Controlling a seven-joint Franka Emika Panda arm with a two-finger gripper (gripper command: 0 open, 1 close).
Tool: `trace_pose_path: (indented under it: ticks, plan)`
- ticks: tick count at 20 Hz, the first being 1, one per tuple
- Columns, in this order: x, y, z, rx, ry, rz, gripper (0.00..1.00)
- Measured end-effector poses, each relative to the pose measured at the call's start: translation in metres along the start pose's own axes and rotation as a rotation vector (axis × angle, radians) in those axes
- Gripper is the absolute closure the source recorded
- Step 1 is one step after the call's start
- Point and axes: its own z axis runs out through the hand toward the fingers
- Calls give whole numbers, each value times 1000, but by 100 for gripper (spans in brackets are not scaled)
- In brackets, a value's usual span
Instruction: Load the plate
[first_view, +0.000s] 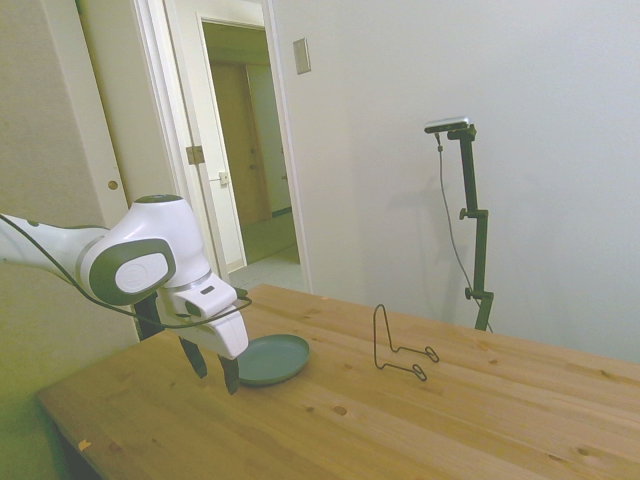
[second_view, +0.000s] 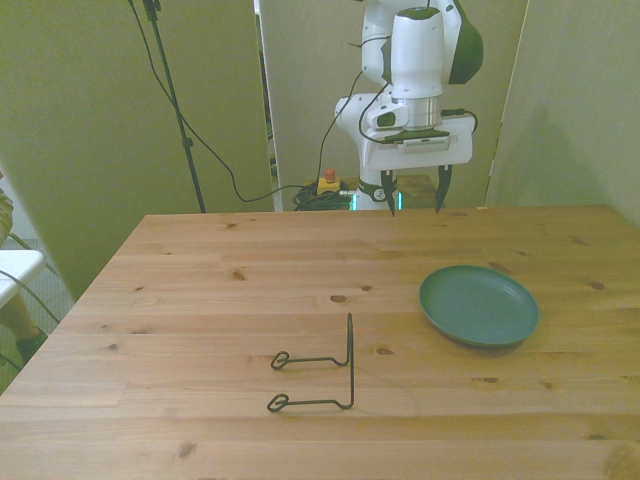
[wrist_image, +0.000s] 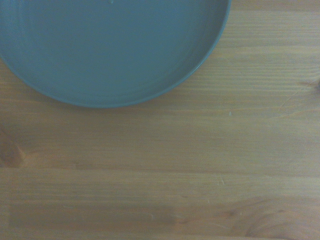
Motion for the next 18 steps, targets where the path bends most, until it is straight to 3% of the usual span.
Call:
trace_pose_path:
  ticks: [7,18]
  plan:
    - [-5,-23,-1,9,-4,-34,0]
    - [-24,-112,-3,62,45,-59,0]
